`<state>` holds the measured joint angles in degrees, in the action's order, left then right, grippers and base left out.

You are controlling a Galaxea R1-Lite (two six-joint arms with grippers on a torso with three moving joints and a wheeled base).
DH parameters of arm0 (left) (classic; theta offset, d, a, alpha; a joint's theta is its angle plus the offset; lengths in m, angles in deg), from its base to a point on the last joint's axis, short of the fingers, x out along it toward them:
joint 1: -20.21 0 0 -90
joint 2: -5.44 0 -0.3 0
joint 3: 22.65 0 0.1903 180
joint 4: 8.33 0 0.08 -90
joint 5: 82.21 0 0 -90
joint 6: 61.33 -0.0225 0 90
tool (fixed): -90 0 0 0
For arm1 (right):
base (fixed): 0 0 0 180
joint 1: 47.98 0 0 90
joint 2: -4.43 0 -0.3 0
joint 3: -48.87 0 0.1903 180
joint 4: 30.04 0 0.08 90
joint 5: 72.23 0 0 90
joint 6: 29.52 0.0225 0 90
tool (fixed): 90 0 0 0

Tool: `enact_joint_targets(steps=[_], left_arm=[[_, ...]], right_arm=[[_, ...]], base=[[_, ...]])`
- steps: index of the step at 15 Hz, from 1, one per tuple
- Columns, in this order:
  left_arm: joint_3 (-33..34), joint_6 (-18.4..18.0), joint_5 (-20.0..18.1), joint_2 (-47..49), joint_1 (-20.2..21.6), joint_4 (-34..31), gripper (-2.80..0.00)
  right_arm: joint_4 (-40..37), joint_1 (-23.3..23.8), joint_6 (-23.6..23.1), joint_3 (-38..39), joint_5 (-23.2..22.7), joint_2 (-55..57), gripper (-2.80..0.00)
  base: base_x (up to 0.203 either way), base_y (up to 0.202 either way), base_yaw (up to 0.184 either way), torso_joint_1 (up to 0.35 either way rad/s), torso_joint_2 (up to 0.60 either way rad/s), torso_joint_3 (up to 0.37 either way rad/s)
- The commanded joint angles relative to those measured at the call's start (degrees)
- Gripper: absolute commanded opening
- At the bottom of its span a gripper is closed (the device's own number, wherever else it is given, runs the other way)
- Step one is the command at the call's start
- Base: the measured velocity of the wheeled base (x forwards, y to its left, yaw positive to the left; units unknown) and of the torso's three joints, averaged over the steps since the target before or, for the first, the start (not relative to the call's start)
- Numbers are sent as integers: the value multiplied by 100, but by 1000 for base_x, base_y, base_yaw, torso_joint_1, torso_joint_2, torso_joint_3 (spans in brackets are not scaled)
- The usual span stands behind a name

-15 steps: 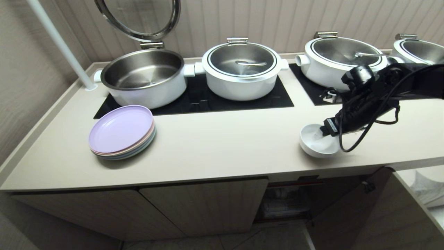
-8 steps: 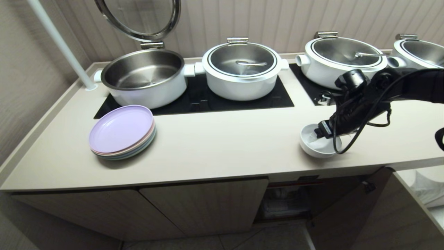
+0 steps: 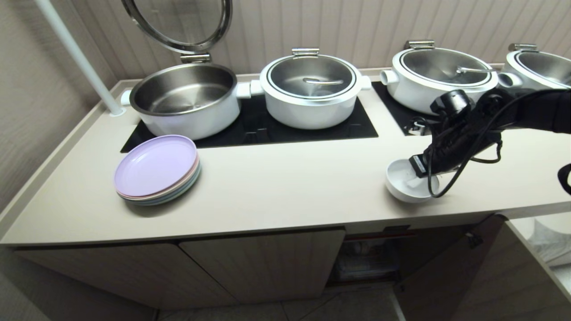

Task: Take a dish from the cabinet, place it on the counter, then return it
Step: Pick up the bowl from the table

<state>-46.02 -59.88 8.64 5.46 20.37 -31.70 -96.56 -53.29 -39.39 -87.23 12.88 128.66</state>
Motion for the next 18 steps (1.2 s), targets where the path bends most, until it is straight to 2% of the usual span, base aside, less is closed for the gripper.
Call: enact_joint_targets(steps=[1,10,14,18], left_arm=[[0,4,4,-2,2,0,-280],[0,4,4,-2,2,0,-280],[0,4,4,-2,2,0,-280],[0,4,4,-2,2,0,-280]], right_arm=[[-26,-5,-6,-3,-3,-31,-280],[-81,22,7,14,-12,-173,-280],[-192,-4,563,90,-12,-399,-280],[-386,-5,571,490,-18,-819,-280]], base=[[0,0,0,0,0,0],[0,0,0,0,0,0],[0,0,0,0,0,0],[0,0,0,0,0,0]])
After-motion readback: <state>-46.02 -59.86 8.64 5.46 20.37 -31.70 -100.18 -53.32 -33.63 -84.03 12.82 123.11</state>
